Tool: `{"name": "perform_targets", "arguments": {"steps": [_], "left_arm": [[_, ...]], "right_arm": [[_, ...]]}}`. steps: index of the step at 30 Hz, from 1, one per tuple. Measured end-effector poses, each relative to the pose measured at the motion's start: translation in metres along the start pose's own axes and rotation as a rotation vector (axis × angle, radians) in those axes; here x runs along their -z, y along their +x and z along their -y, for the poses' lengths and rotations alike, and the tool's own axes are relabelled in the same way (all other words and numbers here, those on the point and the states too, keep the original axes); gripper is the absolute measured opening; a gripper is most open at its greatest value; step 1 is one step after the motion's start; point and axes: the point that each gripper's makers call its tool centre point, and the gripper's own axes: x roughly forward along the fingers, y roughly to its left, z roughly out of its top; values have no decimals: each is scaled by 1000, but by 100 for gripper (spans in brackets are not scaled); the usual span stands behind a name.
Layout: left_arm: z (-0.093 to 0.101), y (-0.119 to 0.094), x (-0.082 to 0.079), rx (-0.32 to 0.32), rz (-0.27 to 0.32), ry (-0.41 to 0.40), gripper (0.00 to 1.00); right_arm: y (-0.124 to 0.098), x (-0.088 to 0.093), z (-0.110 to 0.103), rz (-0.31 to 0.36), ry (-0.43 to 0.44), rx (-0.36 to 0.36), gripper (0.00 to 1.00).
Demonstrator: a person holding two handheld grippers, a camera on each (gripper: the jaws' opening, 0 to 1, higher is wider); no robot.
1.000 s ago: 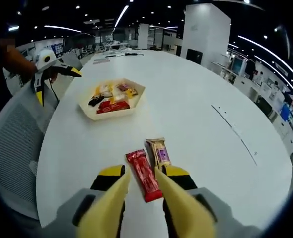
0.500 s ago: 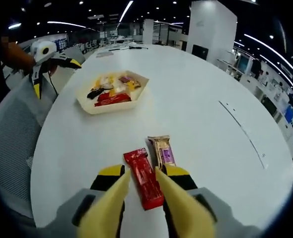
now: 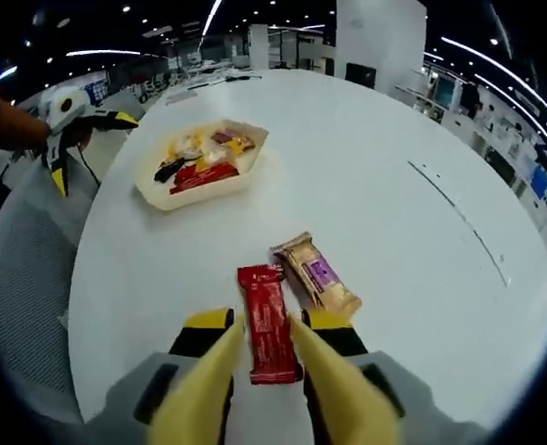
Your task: Place the target food into the container with the food tongs after gripping and lifting it, then release it inside without dropping or visibly crushing the food.
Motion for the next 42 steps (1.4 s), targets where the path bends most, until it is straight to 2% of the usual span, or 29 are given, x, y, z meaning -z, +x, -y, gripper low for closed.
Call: {"name": "perform_targets", "arguments": {"steps": [7, 11, 12, 13, 14, 15, 19, 21, 28, 42], "left_arm": [[0, 0, 0, 2, 0, 1, 100], [1, 0, 0, 2, 0, -3, 99], [0, 0, 0, 1, 0, -5, 99], [0, 0, 0, 0, -1, -8, 99], [0, 0, 1, 1, -1, -7, 99], [0, 0, 1, 1, -3, -5, 99], [1, 0, 0, 1, 1, -3, 99], [0, 0, 0, -1, 2, -1, 99], [2, 0, -3, 5, 9, 28, 100], [4, 1, -3, 18, 13, 24, 100]], "right_arm": [[3, -3, 1, 0, -19, 21, 29], [11, 3, 0, -39, -59, 15, 28], [10, -5, 1, 19, -5, 22, 28], [6, 6, 2, -48, 52, 35, 27], [6, 5, 7, -42, 35, 60, 25], [7, 2, 3, -29, 33, 42, 25], [9, 2, 2, -52, 19, 72, 23], [8, 4, 5, -56, 47, 83, 23], [8, 1, 6, -64, 39, 94, 23], [-12, -17, 10, -51, 82, 102, 23]]}}
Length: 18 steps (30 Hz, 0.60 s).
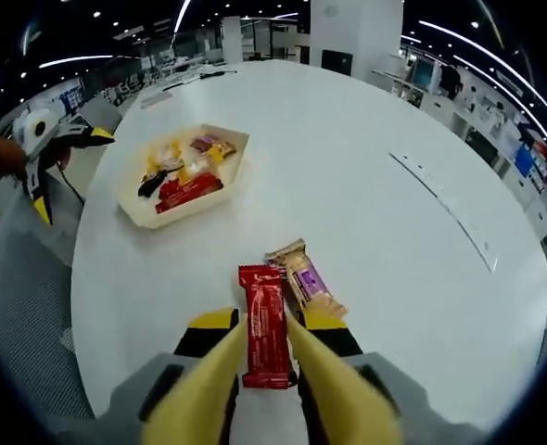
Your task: Place the target food into the container with the food tongs after gripping and lifting it, then release it inside without dropping or visibly crushing the food.
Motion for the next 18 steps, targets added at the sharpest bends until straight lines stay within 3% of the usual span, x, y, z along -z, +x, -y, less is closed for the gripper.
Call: {"name": "perform_targets", "arguments": {"steps": [18], "left_arm": [[1, -2, -5, 6, 29, -15, 100]], "right_arm": [[-36, -36, 10, 22, 19, 32, 23]]}}
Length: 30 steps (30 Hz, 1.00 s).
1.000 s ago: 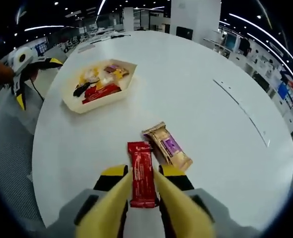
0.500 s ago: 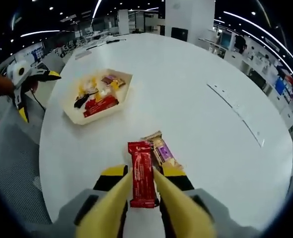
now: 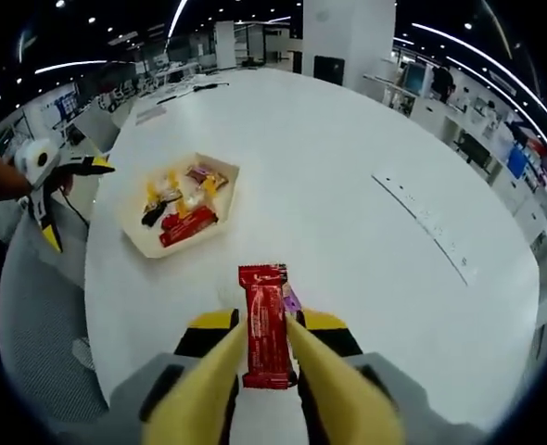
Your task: Place the target food into the container with the food tongs after gripping and lifting it, then release it inside without dropping or visibly crushing the food.
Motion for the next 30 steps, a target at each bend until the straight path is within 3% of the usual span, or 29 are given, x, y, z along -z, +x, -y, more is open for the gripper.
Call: {"name": "perform_targets", "arguments": {"steps": [11, 17, 25, 30], "left_arm": [[4, 0, -1, 12, 2, 16, 100], [0, -1, -4, -2, 20, 3, 100], [-1, -2, -5, -8, 31, 5, 100], [2, -2, -1, 21, 20, -55, 100]], "right_arm": [[-1, -36, -15, 30, -16, 2, 23], [8, -47, -27, 31, -18, -20, 23], [19, -86, -53, 61, -53, -36, 23], [28, -112, -70, 78, -73, -48, 23]]}}
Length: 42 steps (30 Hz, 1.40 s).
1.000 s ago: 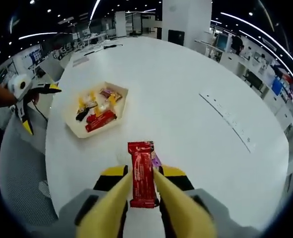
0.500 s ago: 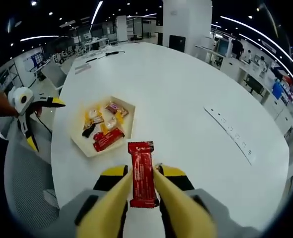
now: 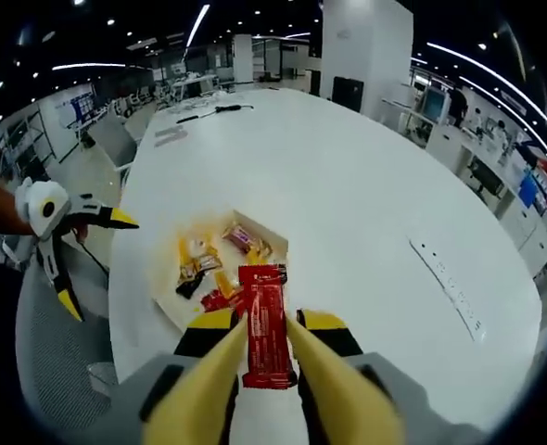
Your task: Place the target food into the container with the food tongs after gripping and lifting it, then release it inside without dropping or visibly crushing the food.
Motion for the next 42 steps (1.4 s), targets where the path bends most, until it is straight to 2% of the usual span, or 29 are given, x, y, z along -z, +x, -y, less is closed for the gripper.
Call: {"name": "perform_targets", "arguments": {"steps": [8, 12, 19, 26, 31, 34, 36, 42], "left_arm": [[-1, -1, -5, -13, 21, 27, 100], [0, -1, -1, -6, 5, 19, 100], [-1, -2, 0, -17, 0, 23, 100], [-5, -2, 0, -41, -3, 27, 100], [-8, -4, -1, -56, 8, 15, 100], [-8, -4, -2, -57, 10, 13, 100], [-7, -3, -1, -49, 9, 17, 100], [-5, -3, -3, -37, 16, 19, 100]], "right_arm": [[16, -27, -25, 9, -32, -12, 24], [27, -44, -40, 31, -42, -28, 24], [50, -60, -61, 22, -87, -54, 24], [71, -65, -64, -1, -121, -59, 24], [81, -69, -64, 19, -132, -68, 26], [81, -74, -67, 45, -127, -83, 27], [80, -75, -64, 49, -146, -65, 28], [71, -77, -59, 71, -132, -72, 29]]}}
